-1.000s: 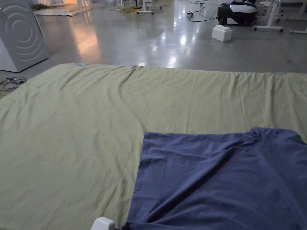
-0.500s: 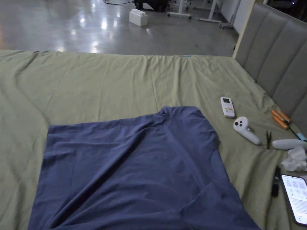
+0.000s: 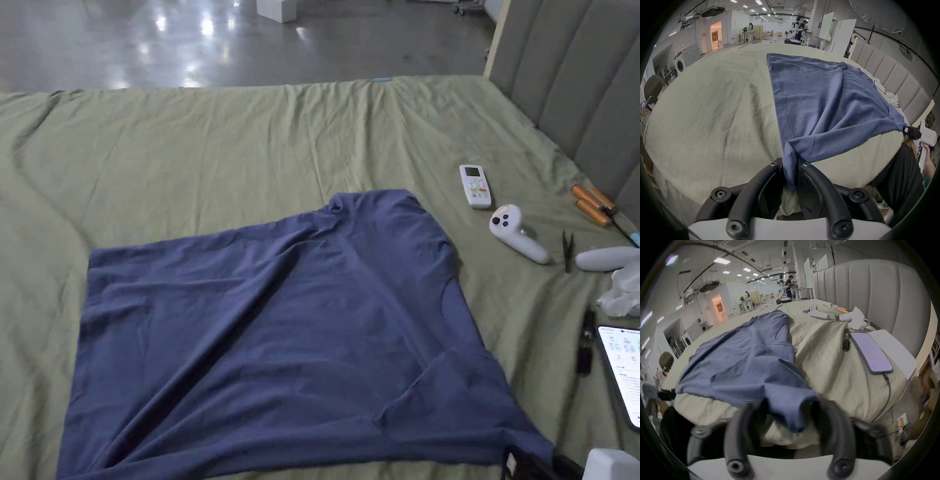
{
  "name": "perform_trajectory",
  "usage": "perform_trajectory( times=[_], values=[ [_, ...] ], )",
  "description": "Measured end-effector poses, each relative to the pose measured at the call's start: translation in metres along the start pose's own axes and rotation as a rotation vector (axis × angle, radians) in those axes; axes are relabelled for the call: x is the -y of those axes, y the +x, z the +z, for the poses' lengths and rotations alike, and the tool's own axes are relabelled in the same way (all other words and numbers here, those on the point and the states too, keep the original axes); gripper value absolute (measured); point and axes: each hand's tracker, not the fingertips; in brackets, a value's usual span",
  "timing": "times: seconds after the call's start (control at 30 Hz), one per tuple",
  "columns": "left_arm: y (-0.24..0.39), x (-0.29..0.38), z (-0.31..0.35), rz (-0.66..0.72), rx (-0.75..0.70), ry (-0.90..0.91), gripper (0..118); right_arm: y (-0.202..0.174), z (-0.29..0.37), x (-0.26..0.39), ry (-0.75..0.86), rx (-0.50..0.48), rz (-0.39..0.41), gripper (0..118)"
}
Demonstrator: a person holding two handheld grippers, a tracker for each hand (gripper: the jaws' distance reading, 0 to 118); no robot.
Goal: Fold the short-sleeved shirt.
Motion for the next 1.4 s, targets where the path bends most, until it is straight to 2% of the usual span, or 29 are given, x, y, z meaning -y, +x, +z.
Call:
perform_trajectory(
  times=[0.03,0.1,0.2,0.23,0.33,0.37,0.53,0.77,0.9,1.07,1.2,1.23,1.27,1.3,1.33,1.37,1.4],
  values=[
    [0.002,0.002,0.0,-0.014,-0.007,0.006,16,0.001,0.0,0.002,-0.012,-0.03,-0.018,22],
    [0.005,0.005,0.003,-0.05,-0.007,0.031,16,-0.006,0.003,0.002,-0.008,0.001,0.012,19],
    [0.009,0.011,0.014,-0.048,-0.014,0.075,16,-0.013,0.011,0.003,0.013,0.003,0.023,6],
    [0.005,0.015,0.017,-0.092,-0.014,0.136,16,-0.013,0.016,0.002,0.023,-0.001,0.022,6],
    [0.011,0.033,0.034,-0.082,-0.065,0.254,12,-0.017,0.039,-0.001,0.114,-0.023,0.006,5],
    [0.013,0.034,0.039,-0.087,-0.05,0.22,12,-0.019,0.05,0.0,0.171,-0.017,0.009,5],
    [0.023,0.036,0.069,-0.117,-0.002,0.281,12,-0.028,0.084,-0.009,0.185,-0.005,0.078,4],
    [0.018,0.032,0.09,-0.187,0.048,0.273,11,-0.006,0.102,-0.027,0.188,0.02,0.094,4],
    [0.008,-0.002,0.076,-0.175,0.068,0.284,11,-0.017,0.076,-0.075,0.187,-0.011,0.13,4],
    [-0.007,-0.061,0.019,-0.019,0.018,0.194,11,-0.043,-0.012,-0.145,0.063,-0.031,0.193,4],
    [-0.019,-0.09,-0.022,0.109,0.04,0.11,11,-0.038,-0.08,-0.172,-0.047,0.001,0.118,4],
    [-0.021,-0.094,-0.031,0.129,0.056,0.066,11,-0.037,-0.098,-0.173,-0.119,0.032,0.108,4],
    [-0.024,-0.096,-0.038,0.128,0.072,0.097,11,-0.025,-0.113,-0.171,-0.229,0.065,0.106,5],
    [-0.026,-0.091,-0.039,0.127,0.072,0.116,13,-0.021,-0.121,-0.165,-0.291,0.123,0.118,12],
    [-0.027,-0.09,-0.034,0.137,0.081,0.125,20,-0.016,-0.123,-0.158,-0.312,0.151,0.142,32],
    [-0.03,-0.093,-0.026,0.118,0.001,0.116,37,-0.011,-0.115,-0.153,-0.268,0.146,0.169,60],
    [-0.032,-0.094,-0.018,0.109,-0.023,0.125,68,0.0,-0.104,-0.152,-0.212,0.147,0.173,83]
  ],
)
